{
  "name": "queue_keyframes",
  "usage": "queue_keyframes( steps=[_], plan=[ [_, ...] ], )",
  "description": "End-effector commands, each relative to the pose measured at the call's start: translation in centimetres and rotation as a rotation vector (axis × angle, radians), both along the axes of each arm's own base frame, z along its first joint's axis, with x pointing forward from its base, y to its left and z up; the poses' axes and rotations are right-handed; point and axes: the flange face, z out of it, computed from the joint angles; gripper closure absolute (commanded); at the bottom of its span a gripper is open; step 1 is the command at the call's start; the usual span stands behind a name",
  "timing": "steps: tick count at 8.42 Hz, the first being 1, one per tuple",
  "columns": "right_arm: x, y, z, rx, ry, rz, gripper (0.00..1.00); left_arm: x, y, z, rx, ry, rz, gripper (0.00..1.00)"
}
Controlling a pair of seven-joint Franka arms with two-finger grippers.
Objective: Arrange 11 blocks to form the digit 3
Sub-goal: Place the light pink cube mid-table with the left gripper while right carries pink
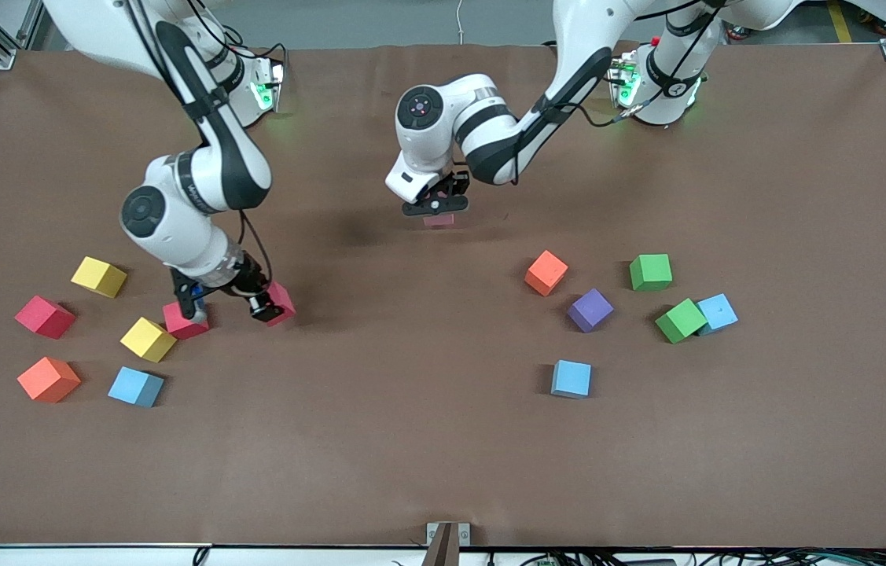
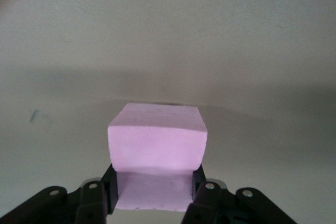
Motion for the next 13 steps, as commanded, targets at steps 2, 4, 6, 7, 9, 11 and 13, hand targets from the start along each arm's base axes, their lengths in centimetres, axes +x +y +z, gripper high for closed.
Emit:
queue_keyframes(
  steps=[2,4,6,7,9,11,13],
  plan=[
    [-1.0,1.3,0.4,0.009,0.010,-0.033,0.94,-1.6,-1.8,-2.1,-0.044,-0.035,-0.018,0.66],
    [-1.0,1.3,0.3,0.008,0.015,-0.034,0.94,-2.4,-1.4,-3.0,-0.037,-0.054,-0.051,0.66],
    [-1.0,1.3,0.2,0.011,0.030,-0.113,0.95,-3.3,-0.6,-3.9,-0.013,-0.057,-0.055,0.66],
    [-1.1,1.5,0.2,0.012,0.041,-0.164,0.95,-3.8,-0.1,-4.2,0.000,-0.055,-0.045,0.66],
    [-1.7,2.7,0.0,0.011,0.048,-0.152,0.95,-4.6,0.2,-4.4,0.005,-0.052,-0.052,0.66],
    [-2.8,4.3,-0.1,0.002,0.095,-0.181,0.94,-4.7,0.1,-4.8,-0.006,-0.050,-0.054,0.64],
    [-3.5,5.9,-0.2,0.000,0.107,-0.216,0.94,-4.3,-0.2,-4.4,-0.013,-0.058,-0.053,0.00]
  ],
)
